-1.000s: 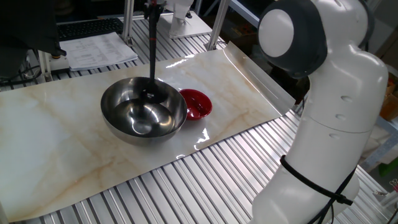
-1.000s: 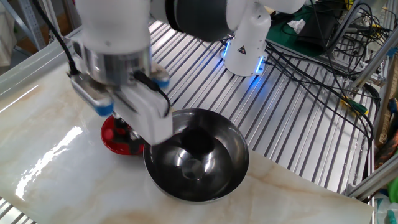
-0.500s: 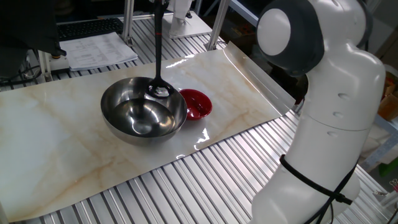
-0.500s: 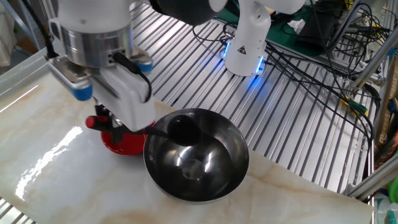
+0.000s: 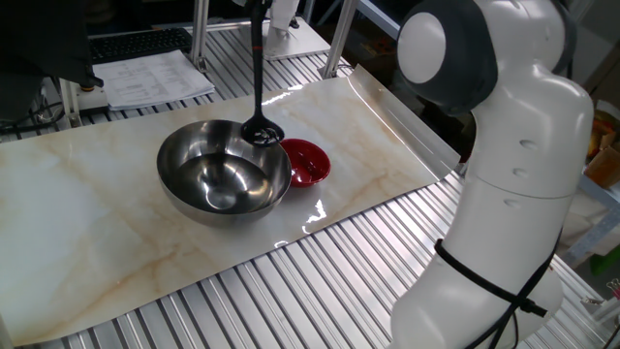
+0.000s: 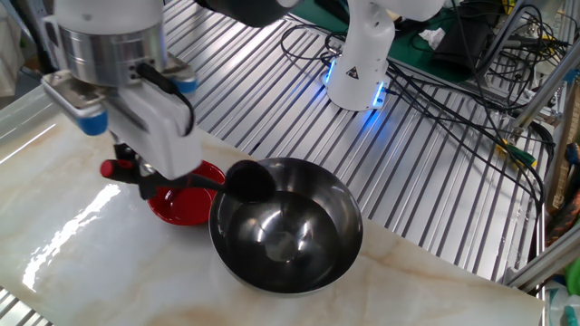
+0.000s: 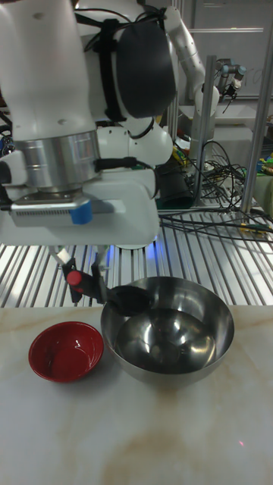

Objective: Scoop water with a large spoon from one bowl to another

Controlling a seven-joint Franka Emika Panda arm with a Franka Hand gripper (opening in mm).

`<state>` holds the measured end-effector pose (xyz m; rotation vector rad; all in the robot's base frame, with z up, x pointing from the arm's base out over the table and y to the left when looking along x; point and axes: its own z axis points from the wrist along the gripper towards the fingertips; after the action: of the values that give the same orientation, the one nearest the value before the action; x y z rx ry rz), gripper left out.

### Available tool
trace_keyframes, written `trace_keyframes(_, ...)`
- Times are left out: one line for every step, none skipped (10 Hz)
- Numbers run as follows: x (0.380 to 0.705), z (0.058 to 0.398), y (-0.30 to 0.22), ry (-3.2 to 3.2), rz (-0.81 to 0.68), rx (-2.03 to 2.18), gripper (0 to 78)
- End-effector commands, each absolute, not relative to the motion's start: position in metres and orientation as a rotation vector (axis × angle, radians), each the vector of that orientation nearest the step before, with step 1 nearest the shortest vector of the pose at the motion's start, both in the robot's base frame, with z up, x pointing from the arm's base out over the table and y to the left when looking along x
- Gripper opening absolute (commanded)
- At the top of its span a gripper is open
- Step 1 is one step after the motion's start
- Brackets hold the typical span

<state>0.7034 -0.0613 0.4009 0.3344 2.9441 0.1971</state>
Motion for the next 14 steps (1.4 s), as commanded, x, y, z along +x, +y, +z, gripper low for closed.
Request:
trace_keyframes(0.709,0.403,-0.082,2.944,0.196,0.266,1.1)
trace_keyframes(0.710,0.404,-0.087,2.945,0.196,0.254,1.1)
trace_keyframes(0.710,0.404,-0.089,2.946,0.195,0.247,1.1)
trace_keyframes(0.710,0.402,-0.097,2.940,0.195,0.228,1.1)
trace_keyframes(0.709,0.400,-0.101,2.939,0.199,0.217,1.1)
trace_keyframes(0.709,0.398,-0.103,2.940,0.207,0.211,1.1)
trace_keyframes(0.709,0.398,-0.104,2.940,0.206,0.211,1.1)
trace_keyframes(0.709,0.398,-0.104,2.942,0.205,0.215,1.1)
trace_keyframes(0.709,0.398,-0.104,2.943,0.208,0.217,1.1)
trace_keyframes(0.709,0.398,-0.104,2.943,0.206,0.216,1.1)
trace_keyframes(0.709,0.398,-0.104,2.942,0.205,0.216,1.1)
trace_keyframes(0.709,0.397,-0.104,2.943,0.197,0.207,1.1)
trace_keyframes(0.709,0.397,-0.104,2.943,0.198,0.209,1.1)
trace_keyframes(0.709,0.397,-0.104,2.943,0.200,0.212,1.1)
